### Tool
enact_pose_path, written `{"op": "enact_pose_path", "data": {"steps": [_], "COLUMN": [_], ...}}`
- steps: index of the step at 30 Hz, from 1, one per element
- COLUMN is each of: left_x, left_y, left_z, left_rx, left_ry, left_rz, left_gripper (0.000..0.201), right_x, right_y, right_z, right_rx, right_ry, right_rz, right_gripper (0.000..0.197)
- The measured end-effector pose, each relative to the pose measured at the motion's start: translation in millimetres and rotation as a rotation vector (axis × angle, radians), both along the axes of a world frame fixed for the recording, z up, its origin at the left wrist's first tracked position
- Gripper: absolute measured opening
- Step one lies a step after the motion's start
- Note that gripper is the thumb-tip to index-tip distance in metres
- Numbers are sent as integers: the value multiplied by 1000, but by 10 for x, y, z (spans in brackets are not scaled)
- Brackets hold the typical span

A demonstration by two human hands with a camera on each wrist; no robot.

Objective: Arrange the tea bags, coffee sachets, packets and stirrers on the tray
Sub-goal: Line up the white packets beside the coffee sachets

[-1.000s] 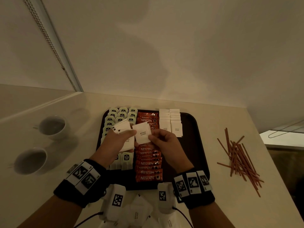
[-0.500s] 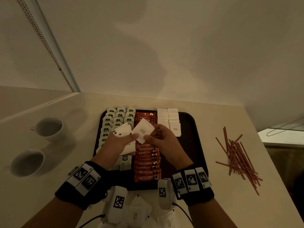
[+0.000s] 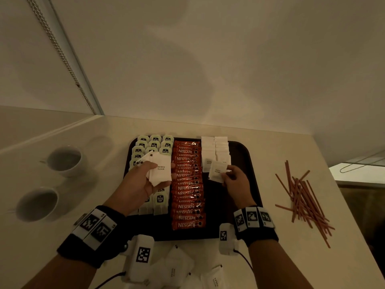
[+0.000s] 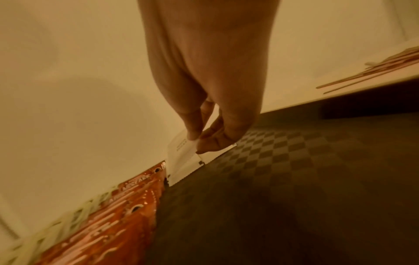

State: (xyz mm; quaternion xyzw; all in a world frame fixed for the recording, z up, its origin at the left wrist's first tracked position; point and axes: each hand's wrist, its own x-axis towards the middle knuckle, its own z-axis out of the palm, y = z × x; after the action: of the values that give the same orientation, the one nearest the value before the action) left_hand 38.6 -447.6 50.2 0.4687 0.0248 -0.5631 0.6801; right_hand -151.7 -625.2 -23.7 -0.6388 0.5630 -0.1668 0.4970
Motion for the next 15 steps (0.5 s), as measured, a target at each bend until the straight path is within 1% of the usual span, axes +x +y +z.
{"op": "enact_pose_path", "data": {"steps": [4,8,15], "left_x": [17,44,46], "left_y": [9,18,22], "left_z": [-9,-51,-27], "left_rx": [-7,19,51], "left_ry": [-16,-7,-10], "left_rz": [28,53,72], "left_gripper": [28,24,20], "right_x": [113,204,320], "right_y": [-115,-170,-201], "right_z": [-47,-47,-82], "right_rx": [0,-74,-123], "right_ry": [41,85,141], "right_rz": [69,122,84], "right_gripper": [31,29,24]}}
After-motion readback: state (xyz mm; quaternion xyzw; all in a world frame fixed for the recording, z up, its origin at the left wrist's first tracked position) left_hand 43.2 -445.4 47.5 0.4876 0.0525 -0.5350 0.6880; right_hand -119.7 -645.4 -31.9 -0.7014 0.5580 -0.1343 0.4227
